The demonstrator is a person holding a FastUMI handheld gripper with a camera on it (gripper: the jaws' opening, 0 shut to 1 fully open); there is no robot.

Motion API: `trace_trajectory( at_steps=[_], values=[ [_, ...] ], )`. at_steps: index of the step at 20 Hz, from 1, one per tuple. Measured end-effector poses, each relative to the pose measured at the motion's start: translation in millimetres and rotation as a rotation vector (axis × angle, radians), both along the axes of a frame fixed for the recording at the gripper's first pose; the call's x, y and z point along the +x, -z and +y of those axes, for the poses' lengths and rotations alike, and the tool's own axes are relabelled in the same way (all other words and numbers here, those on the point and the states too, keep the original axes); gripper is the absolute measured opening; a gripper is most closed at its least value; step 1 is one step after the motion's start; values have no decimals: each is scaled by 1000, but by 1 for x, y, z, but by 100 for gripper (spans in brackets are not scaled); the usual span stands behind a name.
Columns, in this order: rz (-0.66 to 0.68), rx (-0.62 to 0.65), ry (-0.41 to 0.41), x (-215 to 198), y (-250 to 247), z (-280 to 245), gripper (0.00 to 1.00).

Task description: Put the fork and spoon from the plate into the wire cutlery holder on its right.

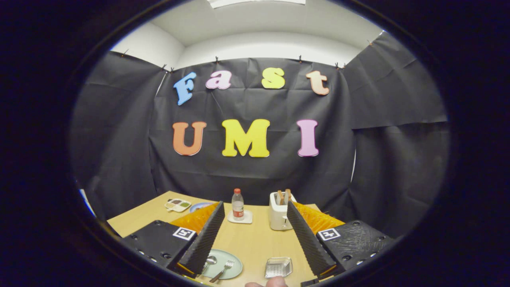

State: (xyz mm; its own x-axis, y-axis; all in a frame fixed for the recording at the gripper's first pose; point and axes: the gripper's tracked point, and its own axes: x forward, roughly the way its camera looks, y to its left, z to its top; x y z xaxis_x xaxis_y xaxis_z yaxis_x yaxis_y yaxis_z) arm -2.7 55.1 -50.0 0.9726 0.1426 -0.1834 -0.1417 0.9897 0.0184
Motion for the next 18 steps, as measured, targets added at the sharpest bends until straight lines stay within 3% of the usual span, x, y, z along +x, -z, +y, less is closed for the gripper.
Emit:
trace_trajectory(
  at_steps=[11, 18],
  values=[
    [447, -14, -54, -24, 144, 57, 96],
    [709, -30, -12, -30, 236, 84, 95]
  ],
)
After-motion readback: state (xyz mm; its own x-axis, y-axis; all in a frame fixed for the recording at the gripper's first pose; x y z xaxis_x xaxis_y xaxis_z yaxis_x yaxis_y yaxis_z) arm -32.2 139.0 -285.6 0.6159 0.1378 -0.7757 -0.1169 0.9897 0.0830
